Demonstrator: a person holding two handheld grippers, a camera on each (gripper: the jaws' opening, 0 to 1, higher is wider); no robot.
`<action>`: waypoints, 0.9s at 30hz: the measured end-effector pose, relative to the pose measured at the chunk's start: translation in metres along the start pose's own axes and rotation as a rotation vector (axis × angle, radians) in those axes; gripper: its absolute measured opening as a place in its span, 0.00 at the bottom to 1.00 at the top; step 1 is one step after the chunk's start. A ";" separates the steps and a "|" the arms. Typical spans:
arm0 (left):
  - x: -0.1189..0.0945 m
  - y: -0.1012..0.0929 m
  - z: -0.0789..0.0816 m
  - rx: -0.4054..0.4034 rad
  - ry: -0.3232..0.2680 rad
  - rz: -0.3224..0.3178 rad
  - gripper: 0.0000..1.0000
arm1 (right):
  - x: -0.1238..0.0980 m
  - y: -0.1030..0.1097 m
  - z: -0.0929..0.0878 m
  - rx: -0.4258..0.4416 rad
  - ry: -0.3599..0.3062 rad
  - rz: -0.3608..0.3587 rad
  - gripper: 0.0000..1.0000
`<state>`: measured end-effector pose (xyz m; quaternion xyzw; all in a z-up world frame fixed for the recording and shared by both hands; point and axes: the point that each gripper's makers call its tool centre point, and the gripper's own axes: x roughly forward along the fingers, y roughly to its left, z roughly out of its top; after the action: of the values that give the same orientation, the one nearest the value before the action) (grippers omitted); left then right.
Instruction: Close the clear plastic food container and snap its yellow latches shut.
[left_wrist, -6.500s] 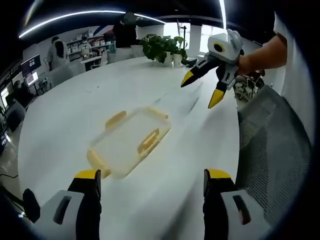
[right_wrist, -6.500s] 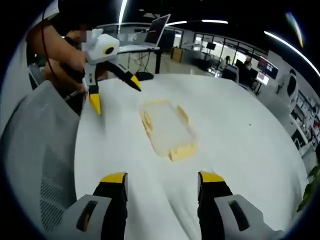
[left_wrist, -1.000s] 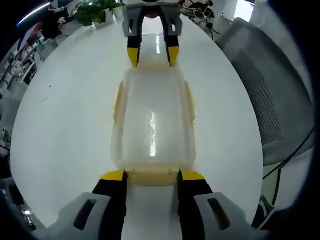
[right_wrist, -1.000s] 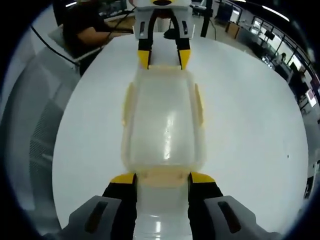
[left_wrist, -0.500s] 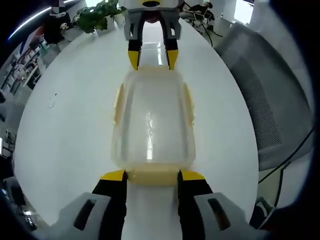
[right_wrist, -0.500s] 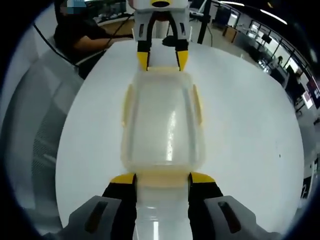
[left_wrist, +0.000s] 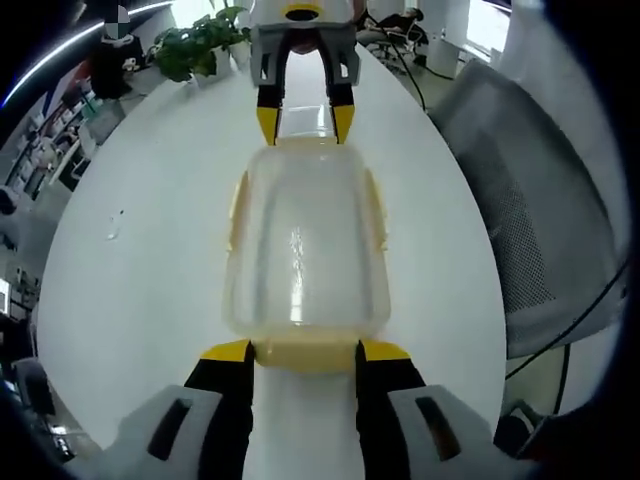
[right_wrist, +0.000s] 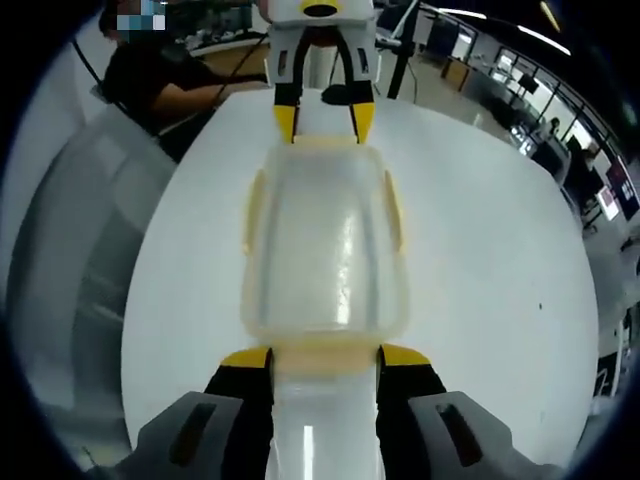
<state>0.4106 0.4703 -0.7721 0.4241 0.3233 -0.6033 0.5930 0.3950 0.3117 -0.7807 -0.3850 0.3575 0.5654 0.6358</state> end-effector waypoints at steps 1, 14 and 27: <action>-0.001 0.000 0.003 -0.003 -0.004 -0.002 0.39 | -0.002 0.000 -0.001 0.000 0.001 -0.001 0.38; 0.000 -0.002 0.031 0.019 -0.027 0.005 0.38 | -0.023 0.004 -0.018 -0.002 0.007 -0.001 0.38; 0.009 -0.001 0.058 0.005 -0.024 0.002 0.38 | -0.039 0.002 -0.041 -0.014 0.020 0.006 0.38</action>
<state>0.4029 0.4150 -0.7553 0.4188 0.3141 -0.6084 0.5964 0.3883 0.2574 -0.7643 -0.3941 0.3608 0.5659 0.6279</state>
